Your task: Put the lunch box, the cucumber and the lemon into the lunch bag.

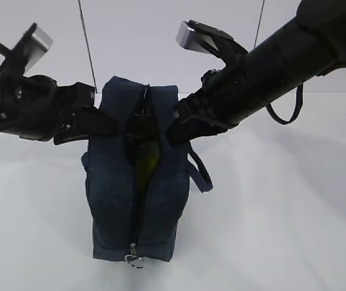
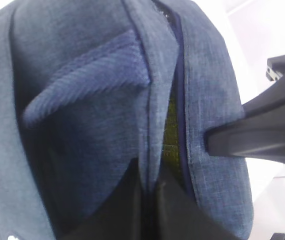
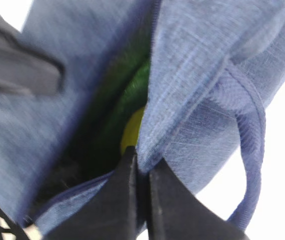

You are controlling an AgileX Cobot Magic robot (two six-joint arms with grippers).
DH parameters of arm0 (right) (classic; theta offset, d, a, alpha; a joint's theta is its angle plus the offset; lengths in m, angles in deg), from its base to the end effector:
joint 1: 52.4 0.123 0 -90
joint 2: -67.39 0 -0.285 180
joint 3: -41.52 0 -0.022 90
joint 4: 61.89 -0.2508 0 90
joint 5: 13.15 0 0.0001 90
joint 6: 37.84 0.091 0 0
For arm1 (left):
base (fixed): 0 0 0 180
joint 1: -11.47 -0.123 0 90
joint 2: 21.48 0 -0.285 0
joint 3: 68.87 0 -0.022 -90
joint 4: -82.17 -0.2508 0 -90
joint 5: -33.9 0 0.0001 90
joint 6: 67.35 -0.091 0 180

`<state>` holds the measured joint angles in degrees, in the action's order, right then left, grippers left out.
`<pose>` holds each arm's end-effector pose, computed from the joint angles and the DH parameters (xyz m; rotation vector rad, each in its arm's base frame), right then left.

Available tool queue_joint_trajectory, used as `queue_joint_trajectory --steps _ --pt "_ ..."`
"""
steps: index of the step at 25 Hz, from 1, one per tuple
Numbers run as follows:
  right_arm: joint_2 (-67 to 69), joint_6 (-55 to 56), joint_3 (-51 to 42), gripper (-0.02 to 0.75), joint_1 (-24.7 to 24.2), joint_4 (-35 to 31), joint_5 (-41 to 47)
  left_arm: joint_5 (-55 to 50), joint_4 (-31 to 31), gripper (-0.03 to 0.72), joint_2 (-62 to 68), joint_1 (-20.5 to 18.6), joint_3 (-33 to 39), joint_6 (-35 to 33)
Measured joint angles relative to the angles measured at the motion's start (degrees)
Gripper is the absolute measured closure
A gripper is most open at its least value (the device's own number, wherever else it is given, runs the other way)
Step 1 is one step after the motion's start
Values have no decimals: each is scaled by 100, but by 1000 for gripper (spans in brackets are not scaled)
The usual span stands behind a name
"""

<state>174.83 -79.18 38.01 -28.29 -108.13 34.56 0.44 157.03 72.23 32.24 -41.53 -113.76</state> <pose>0.3160 0.1947 0.2604 -0.8730 2.4126 0.8445 0.2660 -0.1528 0.2465 0.2107 2.3681 -1.0490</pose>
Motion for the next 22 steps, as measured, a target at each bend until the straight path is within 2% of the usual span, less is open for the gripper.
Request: queue_joint_trajectory --steps 9,22 --pt "0 22 0 729 0 -228 -47 -124 67 695 188 11 0 -303" --pt "0 -78 0 726 0 -437 -111 389 67 695 191 26 0 -517"
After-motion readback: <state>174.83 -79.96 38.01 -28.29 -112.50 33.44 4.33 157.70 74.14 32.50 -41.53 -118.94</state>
